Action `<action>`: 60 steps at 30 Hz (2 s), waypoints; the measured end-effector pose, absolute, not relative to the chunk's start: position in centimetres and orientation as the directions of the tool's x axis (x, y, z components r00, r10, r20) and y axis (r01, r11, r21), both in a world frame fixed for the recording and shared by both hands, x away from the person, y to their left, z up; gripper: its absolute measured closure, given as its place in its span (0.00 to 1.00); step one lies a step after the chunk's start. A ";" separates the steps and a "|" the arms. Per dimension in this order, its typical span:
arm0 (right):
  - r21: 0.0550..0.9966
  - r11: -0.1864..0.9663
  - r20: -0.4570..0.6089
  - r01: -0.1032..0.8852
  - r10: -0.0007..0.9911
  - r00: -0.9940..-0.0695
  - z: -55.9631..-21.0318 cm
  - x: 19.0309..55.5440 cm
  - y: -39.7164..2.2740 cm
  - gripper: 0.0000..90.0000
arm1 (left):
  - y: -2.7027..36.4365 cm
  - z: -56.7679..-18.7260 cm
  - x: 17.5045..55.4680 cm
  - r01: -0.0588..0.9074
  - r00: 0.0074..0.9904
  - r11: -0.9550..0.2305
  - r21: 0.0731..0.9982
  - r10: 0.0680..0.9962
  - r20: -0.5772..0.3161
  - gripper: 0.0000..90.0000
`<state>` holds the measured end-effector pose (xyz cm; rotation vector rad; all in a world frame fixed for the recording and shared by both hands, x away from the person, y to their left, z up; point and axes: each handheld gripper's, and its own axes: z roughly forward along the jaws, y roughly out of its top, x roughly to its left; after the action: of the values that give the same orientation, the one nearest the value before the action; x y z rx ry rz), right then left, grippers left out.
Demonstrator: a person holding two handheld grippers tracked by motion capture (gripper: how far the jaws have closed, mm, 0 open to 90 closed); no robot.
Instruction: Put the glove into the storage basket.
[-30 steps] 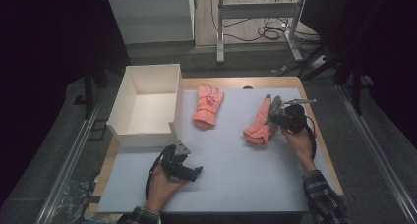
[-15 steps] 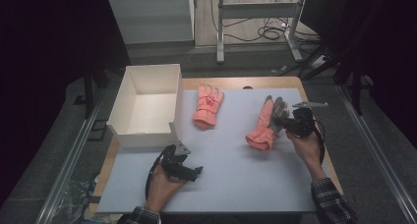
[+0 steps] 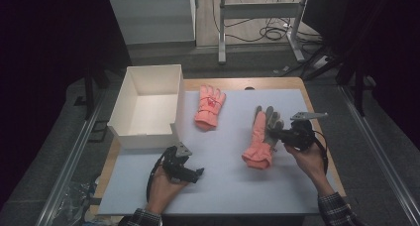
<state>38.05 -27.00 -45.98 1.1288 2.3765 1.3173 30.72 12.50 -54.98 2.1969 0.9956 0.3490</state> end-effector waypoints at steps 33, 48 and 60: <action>0.731 0.536 0.144 0.423 0.485 -0.863 -50.3 37.7 -19.1 0.86 | 12.5 -55.0 30.7 0.553 0.672 -0.471 0.687 0.740 -0.034 0.00; 0.772 0.494 0.072 0.399 0.557 -0.828 -47.5 40.7 -17.2 0.67 | 12.5 -55.0 30.7 0.552 0.671 -0.469 0.689 0.740 -0.034 0.01; 0.783 0.465 0.074 0.413 0.589 -0.805 -46.5 45.8 -13.5 0.65 | 12.6 -55.0 30.8 0.551 0.674 -0.475 0.687 0.738 -0.031 0.01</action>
<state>45.81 -13.49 -46.52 0.8692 2.5063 1.2532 30.76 12.55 -54.98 2.2026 0.9871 0.3534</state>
